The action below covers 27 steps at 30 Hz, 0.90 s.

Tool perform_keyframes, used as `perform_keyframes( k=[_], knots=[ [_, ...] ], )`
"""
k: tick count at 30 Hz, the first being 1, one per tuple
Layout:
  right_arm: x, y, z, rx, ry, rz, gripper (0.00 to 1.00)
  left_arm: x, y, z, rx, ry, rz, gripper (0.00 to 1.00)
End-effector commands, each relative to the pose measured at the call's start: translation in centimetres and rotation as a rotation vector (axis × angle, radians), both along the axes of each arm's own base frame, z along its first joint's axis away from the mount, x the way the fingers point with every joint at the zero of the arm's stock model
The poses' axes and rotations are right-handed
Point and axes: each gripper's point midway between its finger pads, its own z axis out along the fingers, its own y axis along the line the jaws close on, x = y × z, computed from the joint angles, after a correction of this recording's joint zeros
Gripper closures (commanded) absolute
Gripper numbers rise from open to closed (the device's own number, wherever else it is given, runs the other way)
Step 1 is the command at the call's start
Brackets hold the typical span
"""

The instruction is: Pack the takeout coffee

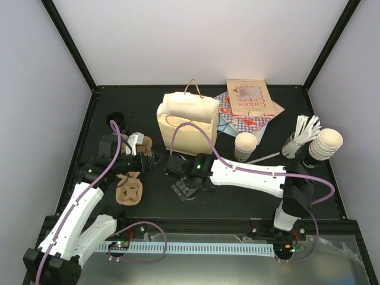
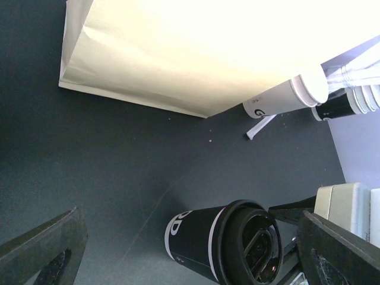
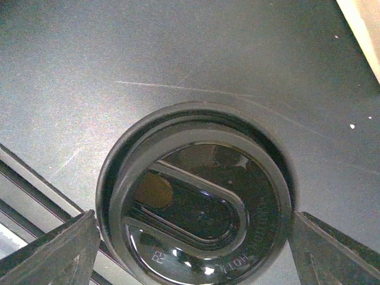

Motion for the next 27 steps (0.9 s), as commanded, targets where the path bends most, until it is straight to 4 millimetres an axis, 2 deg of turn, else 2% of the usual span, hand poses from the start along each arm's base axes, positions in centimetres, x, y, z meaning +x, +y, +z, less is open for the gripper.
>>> perform_keyframes(
  k=[1, 27],
  knots=[
    [0.1, 0.2, 0.3, 0.009, -0.009, -0.02, 0.12, 0.1, -0.2, 0.3, -0.005, -0.019, -0.019, 0.01],
    [0.3, -0.1, -0.9, -0.024, -0.013, -0.022, 0.16, -0.1, -0.1, 0.3, -0.002, -0.016, -0.02, 0.01]
  ],
)
